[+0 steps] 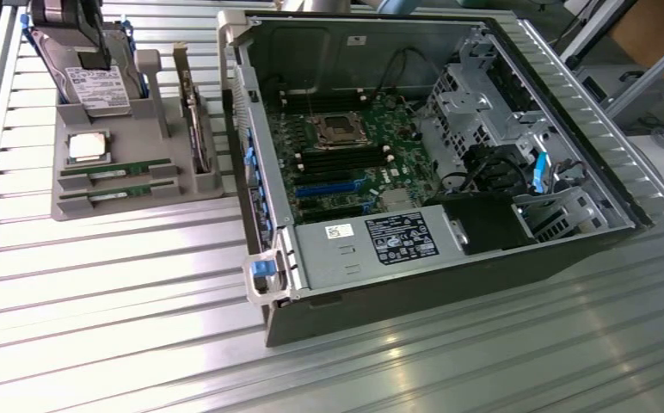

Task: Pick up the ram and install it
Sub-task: 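Pick up the ram and move it above insertion slot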

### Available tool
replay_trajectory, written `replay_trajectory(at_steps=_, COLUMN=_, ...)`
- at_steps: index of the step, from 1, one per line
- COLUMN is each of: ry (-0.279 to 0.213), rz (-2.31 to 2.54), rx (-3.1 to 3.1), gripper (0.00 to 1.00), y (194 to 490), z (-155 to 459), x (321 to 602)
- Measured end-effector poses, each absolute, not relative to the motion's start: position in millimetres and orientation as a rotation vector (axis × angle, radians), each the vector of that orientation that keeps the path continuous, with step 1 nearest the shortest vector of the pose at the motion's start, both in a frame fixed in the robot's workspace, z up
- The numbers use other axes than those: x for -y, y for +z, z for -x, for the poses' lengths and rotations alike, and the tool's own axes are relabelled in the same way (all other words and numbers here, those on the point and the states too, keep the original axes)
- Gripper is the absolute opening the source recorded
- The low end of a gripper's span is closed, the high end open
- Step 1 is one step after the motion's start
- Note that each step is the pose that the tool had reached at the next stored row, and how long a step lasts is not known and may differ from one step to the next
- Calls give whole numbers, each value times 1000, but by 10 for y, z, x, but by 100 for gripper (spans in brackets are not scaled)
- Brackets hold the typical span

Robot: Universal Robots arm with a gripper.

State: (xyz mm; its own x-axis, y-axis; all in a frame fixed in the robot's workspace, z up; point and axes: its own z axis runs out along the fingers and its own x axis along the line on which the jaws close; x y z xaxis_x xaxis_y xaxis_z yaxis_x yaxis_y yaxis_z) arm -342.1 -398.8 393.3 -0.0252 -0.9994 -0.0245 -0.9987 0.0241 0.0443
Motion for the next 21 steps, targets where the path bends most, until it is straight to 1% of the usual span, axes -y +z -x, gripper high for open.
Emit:
replay_trajectory(at_steps=10, ry=-76, rz=-2189, rx=2234, gripper=11, y=3933, z=3421, x=3988)
replay_trajectory(at_steps=12, ry=-76, rz=-2189, rx=2234, gripper=24, y=3933, z=3421, x=3989)
replay_trajectory(at_steps=13, ry=-76, rz=-2189, rx=2234, gripper=24, y=3933, z=3421, x=3990)
replay_trajectory(at_steps=15, ry=-76, rz=-2189, rx=2234, gripper=36, y=3933, z=3421, x=3991)
replay_trajectory(at_steps=16, ry=-76, rz=-2189, rx=2234, gripper=36, y=3933, z=3421, x=3991)
replay_trajectory(at_steps=17, ry=-76, rz=-2189, rx=2234, gripper=42, y=3932, z=3421, x=3991)
replay_trajectory(at_steps=21, ry=-76, rz=-2189, rx=2234, gripper=42, y=3933, z=3421, x=3991)
